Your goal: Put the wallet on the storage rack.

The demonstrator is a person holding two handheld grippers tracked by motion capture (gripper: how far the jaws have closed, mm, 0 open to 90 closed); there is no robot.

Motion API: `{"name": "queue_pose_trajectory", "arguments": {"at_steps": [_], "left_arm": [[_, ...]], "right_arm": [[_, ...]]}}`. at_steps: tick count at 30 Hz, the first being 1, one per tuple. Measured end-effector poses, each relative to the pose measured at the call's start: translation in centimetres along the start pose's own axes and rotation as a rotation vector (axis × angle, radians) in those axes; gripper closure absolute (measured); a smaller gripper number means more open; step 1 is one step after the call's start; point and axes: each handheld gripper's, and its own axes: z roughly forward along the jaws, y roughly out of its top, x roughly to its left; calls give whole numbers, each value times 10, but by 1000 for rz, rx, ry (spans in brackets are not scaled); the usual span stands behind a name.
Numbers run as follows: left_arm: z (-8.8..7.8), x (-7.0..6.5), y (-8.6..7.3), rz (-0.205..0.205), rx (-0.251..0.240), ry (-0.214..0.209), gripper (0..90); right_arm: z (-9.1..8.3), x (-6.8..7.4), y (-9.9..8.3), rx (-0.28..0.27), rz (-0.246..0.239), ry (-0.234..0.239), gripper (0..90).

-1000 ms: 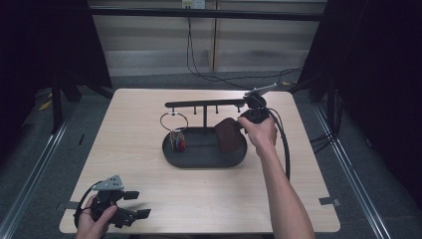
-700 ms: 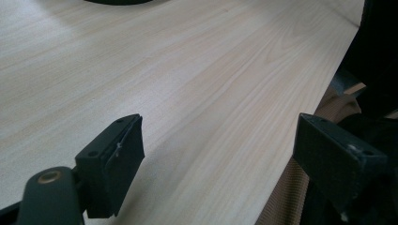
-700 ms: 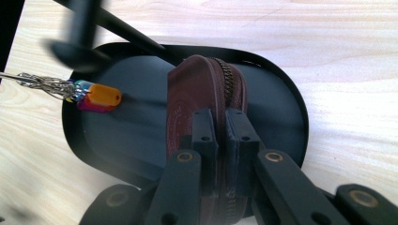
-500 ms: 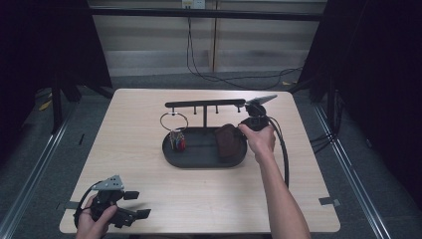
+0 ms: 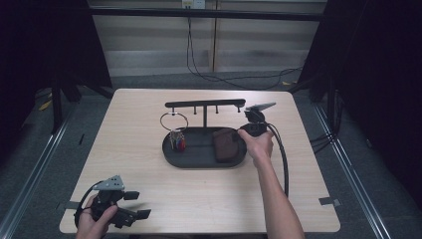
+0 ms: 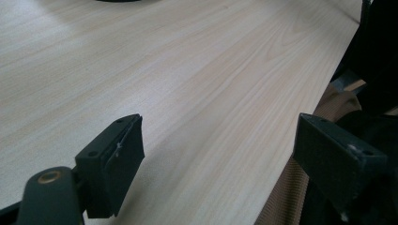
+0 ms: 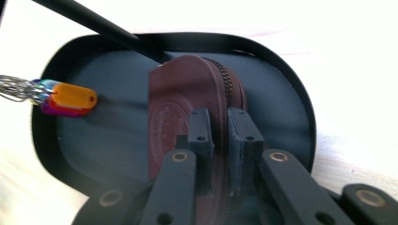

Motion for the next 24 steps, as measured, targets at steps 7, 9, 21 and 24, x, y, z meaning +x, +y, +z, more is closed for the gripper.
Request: {"name": "queue_pose_trajectory", "arguments": {"at_steps": [7, 9, 21, 24], "left_arm": [[0, 0, 0, -7, -6, 0, 166], [0, 1, 0, -4, -3, 2, 166], [1, 1, 1, -4, -2, 4, 166], [2, 0, 0, -7, 1, -3, 166]], "right_arm": [[2, 0, 1, -5, -15, -35, 778], [2, -1, 1, -1, -18, -47, 749], [-10, -2, 1, -37, -31, -57, 517], [-15, -1, 0, -35, -50, -48, 445]]}}
